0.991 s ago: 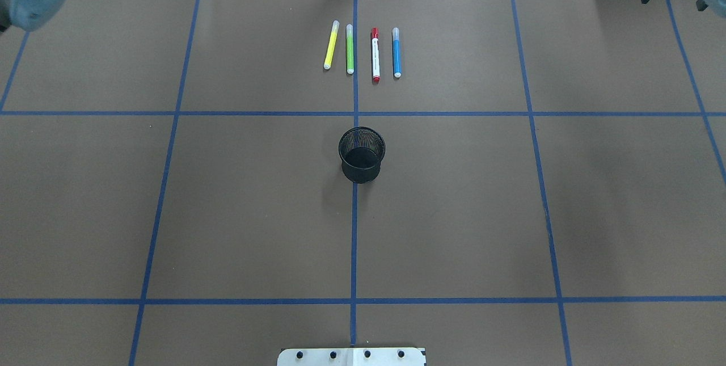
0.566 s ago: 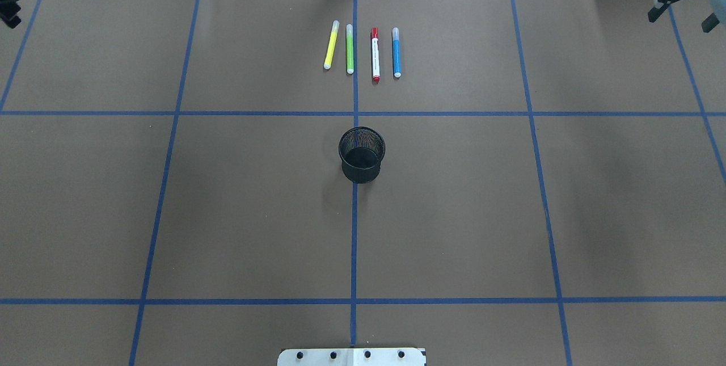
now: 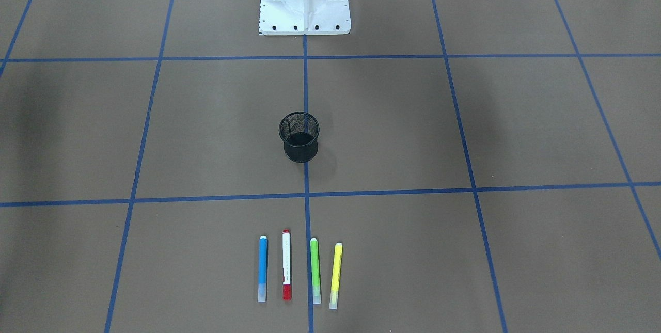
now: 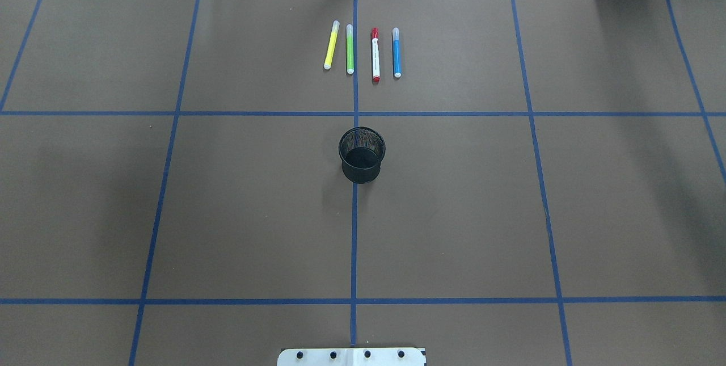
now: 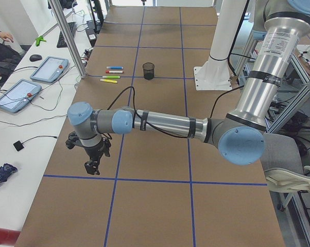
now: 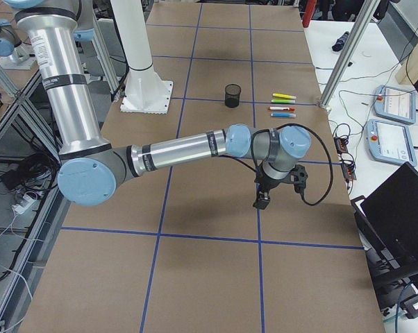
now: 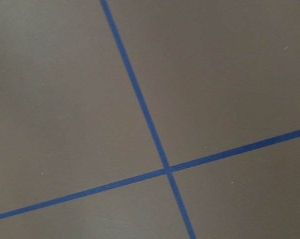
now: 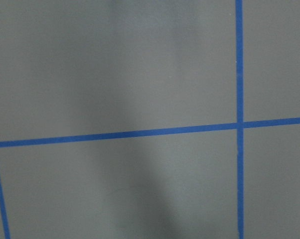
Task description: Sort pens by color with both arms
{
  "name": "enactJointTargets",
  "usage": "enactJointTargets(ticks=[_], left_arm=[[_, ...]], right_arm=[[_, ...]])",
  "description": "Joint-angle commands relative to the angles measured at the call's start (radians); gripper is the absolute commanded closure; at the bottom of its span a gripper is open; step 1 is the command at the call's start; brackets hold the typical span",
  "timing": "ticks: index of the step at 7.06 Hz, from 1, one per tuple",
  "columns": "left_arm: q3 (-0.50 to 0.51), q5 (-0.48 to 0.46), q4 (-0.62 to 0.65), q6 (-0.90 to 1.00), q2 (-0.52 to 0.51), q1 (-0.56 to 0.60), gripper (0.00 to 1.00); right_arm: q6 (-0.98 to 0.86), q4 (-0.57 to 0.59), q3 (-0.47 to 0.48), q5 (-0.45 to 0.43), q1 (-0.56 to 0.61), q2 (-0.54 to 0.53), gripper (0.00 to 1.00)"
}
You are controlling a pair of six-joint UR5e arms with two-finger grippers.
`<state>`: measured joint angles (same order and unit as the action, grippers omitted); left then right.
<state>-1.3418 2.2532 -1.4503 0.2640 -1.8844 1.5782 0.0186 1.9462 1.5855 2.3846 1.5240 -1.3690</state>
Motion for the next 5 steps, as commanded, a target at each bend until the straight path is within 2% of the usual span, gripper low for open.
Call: enactJointTargets(ticks=[1,2,3,4,5], left_arm=[[0.052,0.109,-0.009,0.031,0.03,0.088,0.0],[0.021,0.111,0.002,0.017,0.028,0.085,0.0],[-0.032,0.111,0.002,-0.074,0.039,0.086,0.0],[-0.104,0.108,0.001,-0.095,0.091,0.085,0.0],[-0.12,0.111,-0.001,-0.095,0.112,0.086,0.0]], right_arm=[[-0.023,-0.007,0.025,-0.043,0.044,-0.073,0.0],[-0.014,-0.006,0.051,-0.091,0.044,-0.097,0.0],[-0.015,-0.006,0.101,-0.091,0.045,-0.167,0.0],[-0.005,-0.006,0.131,-0.088,0.045,-0.191,0.0],[-0.006,-0.007,0.114,-0.088,0.044,-0.177,0.0]])
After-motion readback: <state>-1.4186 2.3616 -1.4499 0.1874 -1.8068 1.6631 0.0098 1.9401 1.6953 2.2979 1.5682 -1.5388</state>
